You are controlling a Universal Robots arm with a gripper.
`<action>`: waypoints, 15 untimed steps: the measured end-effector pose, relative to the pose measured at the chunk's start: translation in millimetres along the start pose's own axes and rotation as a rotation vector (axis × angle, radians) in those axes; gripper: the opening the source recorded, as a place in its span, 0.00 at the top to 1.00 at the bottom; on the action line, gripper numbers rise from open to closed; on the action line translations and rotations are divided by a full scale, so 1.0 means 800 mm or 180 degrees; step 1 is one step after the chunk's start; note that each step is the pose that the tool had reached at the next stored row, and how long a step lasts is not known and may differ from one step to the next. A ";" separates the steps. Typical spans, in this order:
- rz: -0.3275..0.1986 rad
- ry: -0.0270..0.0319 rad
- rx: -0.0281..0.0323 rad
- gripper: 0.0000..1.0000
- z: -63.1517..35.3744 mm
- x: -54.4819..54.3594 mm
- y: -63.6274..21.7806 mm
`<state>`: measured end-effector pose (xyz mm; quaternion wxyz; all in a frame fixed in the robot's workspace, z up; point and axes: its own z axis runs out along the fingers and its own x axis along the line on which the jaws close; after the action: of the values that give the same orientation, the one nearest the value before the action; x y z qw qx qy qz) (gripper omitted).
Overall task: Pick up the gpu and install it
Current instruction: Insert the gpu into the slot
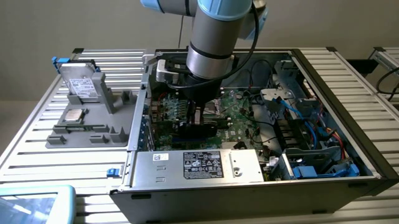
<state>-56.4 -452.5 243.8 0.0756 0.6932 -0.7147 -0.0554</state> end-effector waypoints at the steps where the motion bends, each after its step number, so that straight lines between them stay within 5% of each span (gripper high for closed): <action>1: 0.0000 0.0000 -0.0002 0.73 0.000 0.000 0.000; 15: 0.0000 0.0000 -0.0003 0.73 0.000 0.001 -0.001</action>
<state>-55.6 -453.1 243.8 0.0760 0.6931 -0.7146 -0.0557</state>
